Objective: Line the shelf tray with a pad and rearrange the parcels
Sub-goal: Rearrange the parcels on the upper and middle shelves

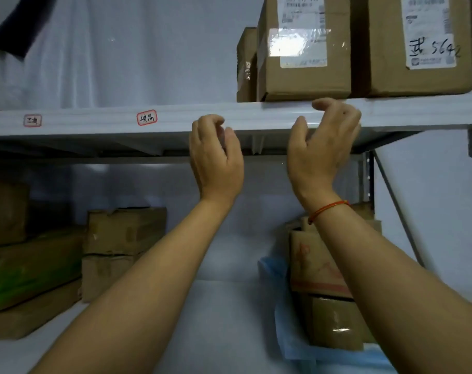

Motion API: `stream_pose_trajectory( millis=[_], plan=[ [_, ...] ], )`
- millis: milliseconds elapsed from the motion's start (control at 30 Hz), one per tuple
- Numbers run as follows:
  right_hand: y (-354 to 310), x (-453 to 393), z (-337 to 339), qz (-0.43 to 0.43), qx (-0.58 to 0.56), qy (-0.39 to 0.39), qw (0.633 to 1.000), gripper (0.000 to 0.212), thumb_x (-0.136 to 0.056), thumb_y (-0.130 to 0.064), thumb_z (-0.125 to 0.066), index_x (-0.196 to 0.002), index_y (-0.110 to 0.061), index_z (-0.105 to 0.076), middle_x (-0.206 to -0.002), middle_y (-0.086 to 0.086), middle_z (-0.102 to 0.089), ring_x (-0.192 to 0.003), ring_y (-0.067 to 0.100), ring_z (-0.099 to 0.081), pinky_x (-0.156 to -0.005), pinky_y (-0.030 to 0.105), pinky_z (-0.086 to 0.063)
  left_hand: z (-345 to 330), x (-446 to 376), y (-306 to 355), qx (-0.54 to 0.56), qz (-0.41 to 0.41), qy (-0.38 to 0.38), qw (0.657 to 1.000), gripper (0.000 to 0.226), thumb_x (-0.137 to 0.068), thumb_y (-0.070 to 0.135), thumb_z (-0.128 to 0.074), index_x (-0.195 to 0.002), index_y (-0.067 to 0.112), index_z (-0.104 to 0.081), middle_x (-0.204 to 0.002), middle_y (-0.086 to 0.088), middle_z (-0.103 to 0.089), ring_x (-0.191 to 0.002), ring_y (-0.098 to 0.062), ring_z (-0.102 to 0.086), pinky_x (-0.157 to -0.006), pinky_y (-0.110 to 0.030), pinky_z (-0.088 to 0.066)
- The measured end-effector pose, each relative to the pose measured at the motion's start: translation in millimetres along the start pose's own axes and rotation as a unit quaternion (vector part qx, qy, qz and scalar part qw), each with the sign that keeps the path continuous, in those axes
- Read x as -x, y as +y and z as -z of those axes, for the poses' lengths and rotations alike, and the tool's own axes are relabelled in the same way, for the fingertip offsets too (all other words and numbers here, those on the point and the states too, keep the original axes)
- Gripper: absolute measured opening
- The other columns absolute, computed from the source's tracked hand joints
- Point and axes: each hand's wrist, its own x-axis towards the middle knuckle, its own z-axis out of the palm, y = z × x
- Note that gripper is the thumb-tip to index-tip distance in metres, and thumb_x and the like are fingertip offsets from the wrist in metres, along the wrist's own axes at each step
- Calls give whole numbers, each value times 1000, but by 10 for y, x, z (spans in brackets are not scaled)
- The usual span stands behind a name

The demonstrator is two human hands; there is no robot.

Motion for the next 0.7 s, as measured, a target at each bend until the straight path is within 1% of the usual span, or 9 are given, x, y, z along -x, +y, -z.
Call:
stream_pose_trajectory(
  millis=[33,100,233,333,400,533,567,633,700],
  plan=[
    [-12,131,-33,-7,-17,-2,1000,31,-84,-23,-53,-108,-5,-60,-111,16,-53,-95,16,-42,-75,12,-31,101,91,-99,-12,11,2,1000,22,-92,18,-42,-96,0,-54,-86,-6,-51,-78,-16,-49,-67,-20,-39],
    [-35,440,-129,-28,-35,-20,999,30,-84,-23,-54,-107,-3,-59,-109,16,-53,-94,14,-41,-71,13,-29,330,276,-335,-42,49,-6,998,15,-93,13,-43,-92,1,-53,-82,-5,-49,-74,-17,-47,-64,-19,-37],
    [-147,1088,-437,-107,-35,-100,989,28,-86,-21,-55,-109,-6,-56,-112,13,-52,-98,19,-47,-75,20,-29,852,514,-808,-108,150,-21,982,9,-93,12,-41,-94,7,-49,-83,-5,-48,-74,-21,-48,-67,-35,-42],
    [-213,1523,-699,-167,-15,-195,966,25,-91,-21,-54,-113,-9,-54,-116,11,-52,-105,24,-49,-81,27,-38,1252,533,-1113,-180,248,-22,952,8,-95,12,-41,-99,8,-47,-88,-5,-49,-78,-21,-49,-68,-36,-42],
    [-285,1801,-870,-192,-11,-254,948,23,-93,-21,-52,-113,-10,-54,-115,10,-52,-107,25,-49,-85,35,-44,1534,503,-1374,-231,314,-19,921,10,-94,13,-41,-102,9,-46,-96,-9,-54,-87,-26,-53,-76,-38,-46],
    [-378,2339,-1235,-256,-11,-421,870,15,-95,-23,-47,-101,-11,-53,-106,9,-56,-102,30,-52,-77,34,-41,2037,458,-1860,-308,427,-44,849,23,-96,15,-39,-115,7,-49,-114,-15,-58,-102,-34,-57,-86,-41,-48],
    [-399,2464,-1327,-269,-17,-466,843,11,-94,-24,-47,-93,-13,-50,-98,7,-55,-97,31,-53,-73,31,-40,2146,454,-1975,-317,437,-49,840,23,-97,14,-38,-114,7,-51,-114,-15,-59,-104,-35,-57,-87,-40,-48],
    [-452,2687,-1496,-291,-29,-535,793,17,-92,-24,-49,-77,-16,-44,-83,3,-50,-84,27,-50,-62,28,-35,2331,438,-2171,-342,440,-62,828,23,-97,10,-37,-113,7,-54,-115,-15,-60,-106,-35,-57,-84,-34,-44],
    [-508,2889,-1670,-314,-34,-569,759,26,-92,-24,-50,-69,-17,-41,-72,0,-46,-73,23,-46,-58,28,-33,2458,411,-2361,-356,441,-80,820,25,-96,6,-39,-116,9,-54,-119,-15,-60,-108,-35,-56,-84,-34,-43]
  ],
)
